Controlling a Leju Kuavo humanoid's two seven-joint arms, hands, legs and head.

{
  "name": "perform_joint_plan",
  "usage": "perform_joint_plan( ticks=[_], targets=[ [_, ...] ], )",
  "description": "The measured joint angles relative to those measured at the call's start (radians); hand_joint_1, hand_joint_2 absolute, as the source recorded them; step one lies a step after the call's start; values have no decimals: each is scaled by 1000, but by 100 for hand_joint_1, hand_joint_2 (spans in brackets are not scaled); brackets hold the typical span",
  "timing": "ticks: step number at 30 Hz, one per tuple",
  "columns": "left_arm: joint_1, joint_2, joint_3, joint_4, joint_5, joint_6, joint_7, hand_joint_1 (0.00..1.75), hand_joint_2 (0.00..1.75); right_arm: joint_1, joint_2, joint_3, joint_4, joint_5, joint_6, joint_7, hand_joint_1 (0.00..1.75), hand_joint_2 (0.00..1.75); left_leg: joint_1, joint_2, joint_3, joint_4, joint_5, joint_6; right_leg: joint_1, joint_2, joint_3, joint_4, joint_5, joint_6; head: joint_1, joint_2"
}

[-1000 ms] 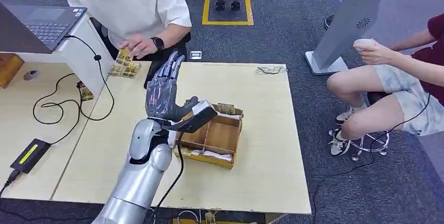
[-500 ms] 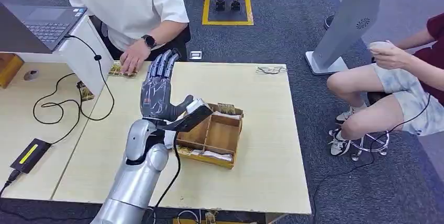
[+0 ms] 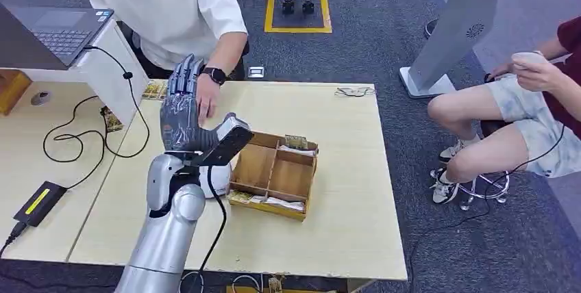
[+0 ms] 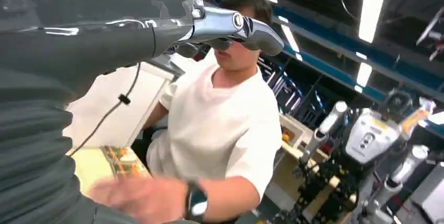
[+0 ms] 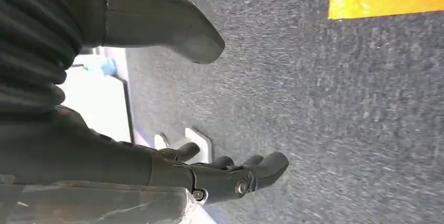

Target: Pass the card to the sensor for recognition and then transmit it.

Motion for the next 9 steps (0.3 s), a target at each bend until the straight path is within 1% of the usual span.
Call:
perform_joint_plan(
  ticks=[2,6,9],
  targets=[
    [12,1,6,-34,16,-11,-16,0,175,0,8,-4,-13,0,5,1,0,175,0,0,0,0,0,0,0,0,0,0,0,0,0,0],
    [28,1,16,-75,28,-16,-30,0,175,0,18,-7,-28,0,6,0,0,175,0,0,0,0,0,0,0,0,0,0,0,0,0,0],
    [47,0,17,-106,52,-18,-50,0,175,1,19,-8,-30,0,15,-21,0,175,0,0,0,0,0,0,0,0,0,0,0,0,0,0]
  ],
)
